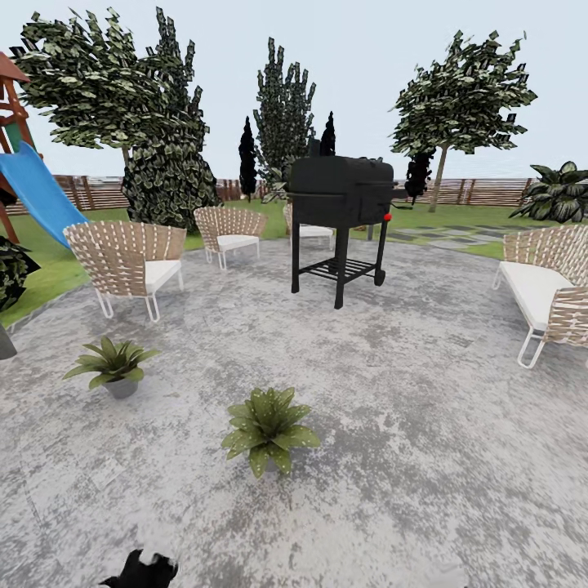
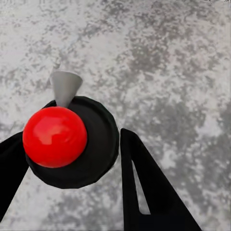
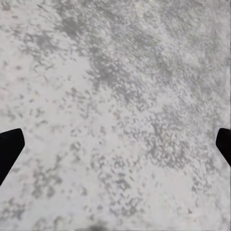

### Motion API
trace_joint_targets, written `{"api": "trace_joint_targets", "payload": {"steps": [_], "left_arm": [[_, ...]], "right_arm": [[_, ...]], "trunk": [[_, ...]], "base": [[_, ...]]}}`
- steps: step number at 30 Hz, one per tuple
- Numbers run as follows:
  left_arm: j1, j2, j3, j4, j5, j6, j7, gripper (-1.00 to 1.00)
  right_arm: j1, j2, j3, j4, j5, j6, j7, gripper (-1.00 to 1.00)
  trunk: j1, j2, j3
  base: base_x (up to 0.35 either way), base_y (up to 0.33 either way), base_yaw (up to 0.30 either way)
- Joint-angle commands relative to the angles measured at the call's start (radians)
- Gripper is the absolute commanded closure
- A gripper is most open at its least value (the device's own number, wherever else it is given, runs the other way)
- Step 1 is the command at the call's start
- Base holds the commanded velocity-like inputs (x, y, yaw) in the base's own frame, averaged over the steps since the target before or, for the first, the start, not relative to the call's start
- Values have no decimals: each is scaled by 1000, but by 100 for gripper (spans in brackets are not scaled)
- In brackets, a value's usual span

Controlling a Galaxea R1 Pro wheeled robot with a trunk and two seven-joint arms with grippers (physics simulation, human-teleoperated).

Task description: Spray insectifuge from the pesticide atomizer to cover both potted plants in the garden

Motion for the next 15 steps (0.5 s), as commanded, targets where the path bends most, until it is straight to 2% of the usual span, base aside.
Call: {"api": "trace_joint_targets", "payload": {"steps": [1, 2, 4, 5, 7, 10, 13, 15], "left_arm": [[10, 0, -4, 1, 25, -17, 27, 100], [28, 0, -4, 4, 68, -45, 53, 100], [55, 0, -6, 7, 106, -83, 76, 100], [82, -1, -7, 9, 126, -112, 90, 100], [87, -5, -9, 10, 135, -112, 94, 100], [88, -6, -4, 9, 154, -109, 118, 100], [88, -6, -6, 9, 193, -112, 214, 100], [89, -10, -7, 10, 197, -115, 237, 100]], "right_arm": [[-1, 3, -7, 5, -43, -8, -21, -100], [0, 5, -11, 8, -113, -13, -34, -100], [0, 8, -14, 9, -173, -16, -42, -100], [0, 29, -16, 10, -210, -18, -46, -100], [0, 45, -15, 10, -215, -20, -46, -100], [0, 45, -15, 8, -215, -21, -45, -100], [0, 45, -15, 8, -216, -23, -45, -100], [0, 45, -16, 8, -217, -23, -46, -100]], "trunk": [[0, 0, -1], [0, 0, -1], [0, 0, -1], [0, 0, -1], [0, 0, -1], [0, 0, -1], [0, 0, -1], [0, 0, -1]], "base": [[0, 0, 0], [0, 0, 0], [0, 0, 0], [0, 0, 0], [0, 0, 0], [0, 0, 0], [0, 0, 0], [0, 0, 0]]}}
